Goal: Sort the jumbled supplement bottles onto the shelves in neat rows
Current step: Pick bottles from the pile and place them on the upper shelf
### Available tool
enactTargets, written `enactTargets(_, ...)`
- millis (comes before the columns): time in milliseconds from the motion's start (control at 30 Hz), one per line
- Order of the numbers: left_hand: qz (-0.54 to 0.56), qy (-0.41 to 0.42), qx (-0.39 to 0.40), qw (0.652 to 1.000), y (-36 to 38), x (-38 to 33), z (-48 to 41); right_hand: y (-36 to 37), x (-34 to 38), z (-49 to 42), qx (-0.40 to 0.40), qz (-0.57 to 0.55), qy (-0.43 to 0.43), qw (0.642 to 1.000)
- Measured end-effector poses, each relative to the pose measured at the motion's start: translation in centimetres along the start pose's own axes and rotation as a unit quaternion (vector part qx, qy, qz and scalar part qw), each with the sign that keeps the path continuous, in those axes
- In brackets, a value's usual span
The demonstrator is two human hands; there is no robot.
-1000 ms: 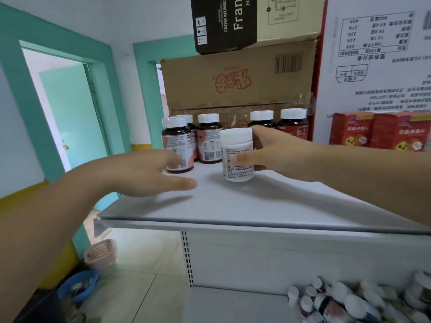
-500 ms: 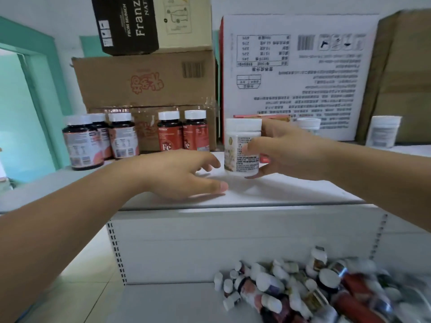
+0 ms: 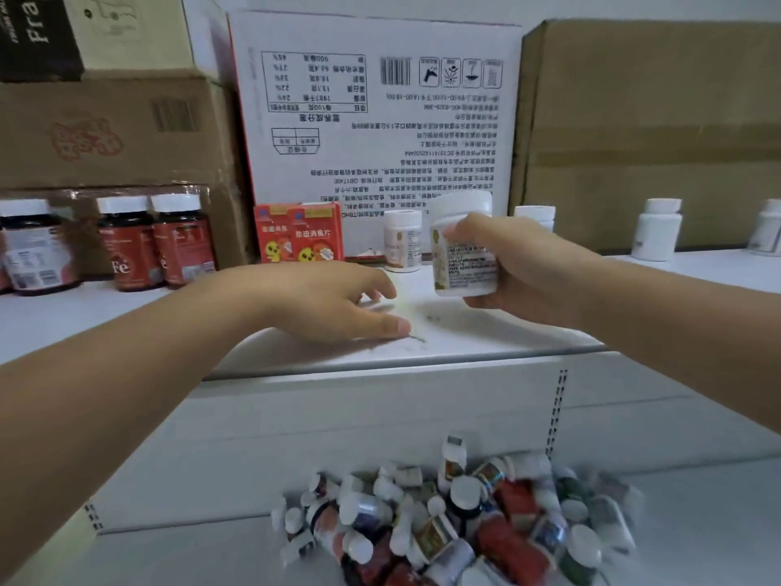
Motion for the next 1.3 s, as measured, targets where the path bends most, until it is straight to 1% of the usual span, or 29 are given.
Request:
enactTargets(100, -0.022, -0.015, 0.011, 1.000, 0.2, -0.3, -1.4, -2.2, 0.2, -2.0, -0.003, 0.039, -0.029, 0.999)
enactTargets(200, -0.040, -0.028, 0.034, 0.998, 0.4, -0.1, -2.8, -3.5, 0.3, -4.5, -0.011, 0.141, -0.033, 0.989)
enactTargets(267, -0.055, -0.035, 0.041, 0.997, 0.3, 0.1, -3.7, -3.8, 0.2, -6.2, -0.009, 0.182, -0.025, 0.983)
enactTargets(400, -0.079, -0.024, 0.049, 0.995, 0.3, 0.0, -5.7, -4.8, -0.3, -9.0, -0.010, 0.184, 0.013, 0.983)
enactTargets(500, -0.063, -0.003, 0.051, 0.997, 1.0, -0.3, -6.7, -5.1, -1.0, -9.7, -0.003, 0.195, 0.032, 0.980)
enactTargets(600, -0.043, 0.017, 0.041, 0.998, 1.6, -0.3, -7.1, -5.0, -1.6, -10.1, -0.008, 0.235, 0.010, 0.972)
enactTargets(667, -0.039, 0.020, 0.038, 0.998, 1.8, 0.0, -7.1, -5.1, -1.5, -10.5, -0.018, 0.233, -0.002, 0.972)
enactTargets(733, -0.035, 0.019, 0.038, 0.999, 1.9, 0.4, -7.1, -5.4, -1.3, -10.9, -0.038, 0.239, -0.006, 0.970)
enactTargets(867, -0.013, 0.019, 0.037, 0.999, 2.2, 0.8, -7.0, -5.9, -1.3, -11.6, -0.092, 0.303, -0.016, 0.949)
enactTargets(1000, -0.006, 0.020, 0.031, 0.999, 2.3, 0.9, -7.0, -5.5, -1.8, -11.7, -0.099, 0.311, -0.038, 0.945)
enactTargets(1133, -0.004, 0.021, 0.024, 0.999, 2.2, 1.0, -7.0, -5.6, -2.1, -12.0, -0.103, 0.348, -0.035, 0.931)
enactTargets(1300, -0.002, 0.018, 0.008, 1.000, 1.8, 0.8, -6.5, -5.7, -2.0, -11.9, -0.099, 0.353, -0.039, 0.929)
Point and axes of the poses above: each hand's wrist, its own z-axis away from the middle knuckle, its own y-axis out of the palm, x = y × z, the point moved 9 cm from there along -z, towards the middle knuckle, and after that the axes turned 3 degrees about y, right-handed, at the moved point
